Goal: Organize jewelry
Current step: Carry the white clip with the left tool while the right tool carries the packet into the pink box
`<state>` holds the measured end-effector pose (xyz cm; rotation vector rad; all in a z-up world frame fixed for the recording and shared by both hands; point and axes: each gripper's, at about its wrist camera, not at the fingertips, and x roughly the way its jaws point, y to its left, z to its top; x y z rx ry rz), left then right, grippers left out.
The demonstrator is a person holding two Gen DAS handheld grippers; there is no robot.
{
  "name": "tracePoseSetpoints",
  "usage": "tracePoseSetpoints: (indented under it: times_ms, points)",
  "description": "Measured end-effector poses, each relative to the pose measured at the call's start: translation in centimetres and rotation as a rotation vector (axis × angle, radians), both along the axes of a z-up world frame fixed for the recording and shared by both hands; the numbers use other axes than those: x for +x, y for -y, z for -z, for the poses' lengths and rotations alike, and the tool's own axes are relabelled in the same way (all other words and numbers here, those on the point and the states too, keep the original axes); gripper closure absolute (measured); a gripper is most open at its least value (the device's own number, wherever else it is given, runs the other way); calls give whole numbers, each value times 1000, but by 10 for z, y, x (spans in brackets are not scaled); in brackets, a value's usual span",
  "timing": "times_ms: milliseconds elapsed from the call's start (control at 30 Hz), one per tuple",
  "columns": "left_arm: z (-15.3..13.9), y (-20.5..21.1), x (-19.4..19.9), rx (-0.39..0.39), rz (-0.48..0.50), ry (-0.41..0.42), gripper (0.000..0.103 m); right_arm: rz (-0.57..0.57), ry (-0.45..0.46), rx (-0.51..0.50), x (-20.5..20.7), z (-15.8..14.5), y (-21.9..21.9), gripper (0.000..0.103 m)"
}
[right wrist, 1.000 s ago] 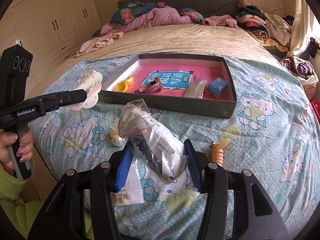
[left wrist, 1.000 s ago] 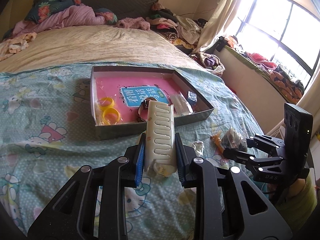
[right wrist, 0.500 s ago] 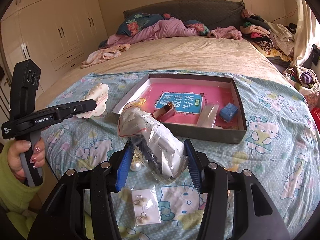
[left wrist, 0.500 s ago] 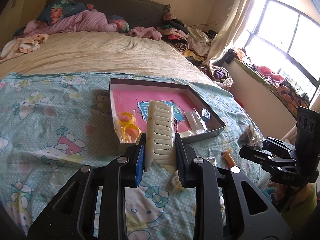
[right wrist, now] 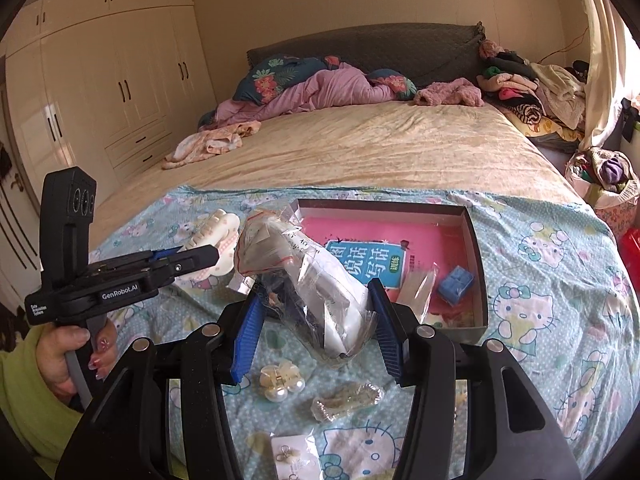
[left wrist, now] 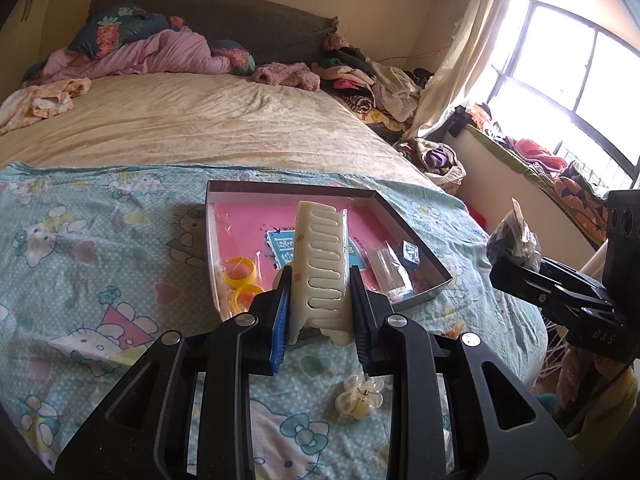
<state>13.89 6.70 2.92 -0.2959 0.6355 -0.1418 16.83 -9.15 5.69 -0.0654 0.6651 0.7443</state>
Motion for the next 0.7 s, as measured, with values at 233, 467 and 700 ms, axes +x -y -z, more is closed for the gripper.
tracePoseSetpoints:
  times_ms: [233, 467, 700]
  points:
    - [-1, 16, 19, 0, 26, 4, 84, 52, 5, 26, 23, -4, 7, 54]
    - [4, 36, 39, 10, 59, -6, 84, 146, -1, 31, 48, 5, 34, 54]
    - [15, 53, 58, 20, 90, -34, 84, 202, -32, 39, 64, 22, 54, 54]
